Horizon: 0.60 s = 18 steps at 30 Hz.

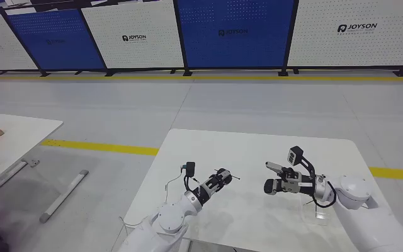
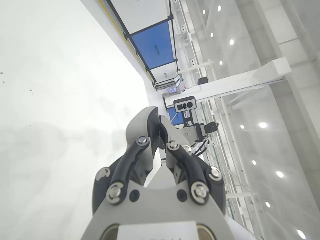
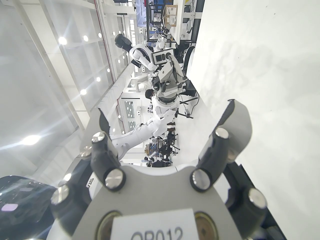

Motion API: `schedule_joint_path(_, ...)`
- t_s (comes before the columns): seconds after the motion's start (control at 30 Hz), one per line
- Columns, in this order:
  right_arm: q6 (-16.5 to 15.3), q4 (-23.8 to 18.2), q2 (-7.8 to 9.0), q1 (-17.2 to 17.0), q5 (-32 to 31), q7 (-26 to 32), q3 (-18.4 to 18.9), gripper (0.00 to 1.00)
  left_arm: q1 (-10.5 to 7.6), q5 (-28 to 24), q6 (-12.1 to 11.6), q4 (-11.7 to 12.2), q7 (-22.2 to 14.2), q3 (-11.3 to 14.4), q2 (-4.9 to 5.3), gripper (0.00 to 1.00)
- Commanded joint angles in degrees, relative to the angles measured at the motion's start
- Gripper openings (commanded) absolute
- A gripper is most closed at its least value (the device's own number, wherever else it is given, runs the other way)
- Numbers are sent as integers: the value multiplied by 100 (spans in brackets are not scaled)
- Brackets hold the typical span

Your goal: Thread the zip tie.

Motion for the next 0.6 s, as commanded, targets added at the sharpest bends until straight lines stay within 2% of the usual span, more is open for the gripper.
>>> schedule_joint_path(0.0, -33, 0, 34, 14, -80, 29, 115, 100, 0, 0, 0, 0, 0, 0, 0, 0)
schedule_joint_path(0.13, -90, 44, 129, 98, -454, 217, 350, 100, 0, 0, 0, 0, 0, 0, 0, 0)
schedule_joint_path(0.23, -14, 81, 200, 205, -878, 328, 460, 100, 0, 0, 0, 0, 0, 0, 0, 0)
schedule_joint_path(0.33, 124, 58, 261, 341, -1658, 327, 415, 100, 0, 0, 0, 0, 0, 0, 0, 0)
schedule_joint_path(0.4, 296, -15, 276, 397, -2265, -94, 337, 100, 0, 0, 0, 0, 0, 0, 0, 0)
schedule_joint_path(0.57, 306, -40, 274, 386, -2286, -149, 330, 100, 0, 0, 0, 0, 0, 0, 0, 0)
